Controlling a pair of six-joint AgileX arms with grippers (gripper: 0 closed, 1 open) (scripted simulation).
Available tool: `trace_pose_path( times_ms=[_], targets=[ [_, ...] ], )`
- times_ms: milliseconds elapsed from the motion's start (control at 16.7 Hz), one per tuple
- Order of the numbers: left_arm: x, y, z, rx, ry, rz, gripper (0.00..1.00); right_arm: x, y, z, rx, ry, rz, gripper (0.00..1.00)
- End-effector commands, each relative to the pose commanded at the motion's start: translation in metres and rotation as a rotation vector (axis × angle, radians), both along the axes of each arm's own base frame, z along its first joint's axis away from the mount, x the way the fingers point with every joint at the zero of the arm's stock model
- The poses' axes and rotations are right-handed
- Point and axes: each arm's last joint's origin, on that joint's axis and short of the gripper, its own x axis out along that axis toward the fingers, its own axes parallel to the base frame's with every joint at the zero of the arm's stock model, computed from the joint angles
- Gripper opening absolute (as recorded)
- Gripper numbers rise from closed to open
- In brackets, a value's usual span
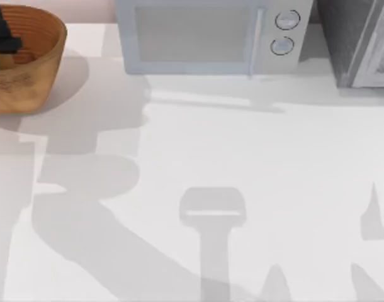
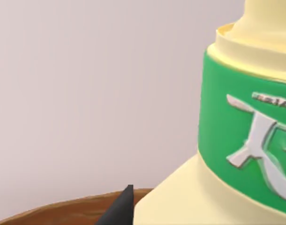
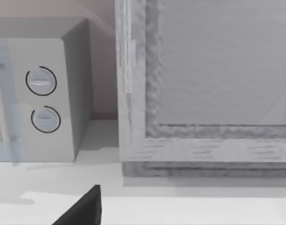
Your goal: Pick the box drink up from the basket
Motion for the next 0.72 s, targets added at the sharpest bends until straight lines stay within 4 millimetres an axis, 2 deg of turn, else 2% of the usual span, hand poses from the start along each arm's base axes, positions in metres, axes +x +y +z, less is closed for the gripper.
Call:
trace_pose_path(
  times_ms=[360,480,720],
  targets=[
    [0.001,0.003,0.015,-0.003,0.004,0.007,0.00,0.000,0.000,0.000,0.000,0.000,0.000,1.00],
    [0.004,0.003,0.031,-0.004,0.006,0.007,0.00,0.000,0.000,0.000,0.000,0.000,0.000,1.00],
    [0.008,0.004,0.077,0.000,-0.004,0.006,0.00,0.000,0.000,0.000,0.000,0.000,0.000,1.00]
  ],
)
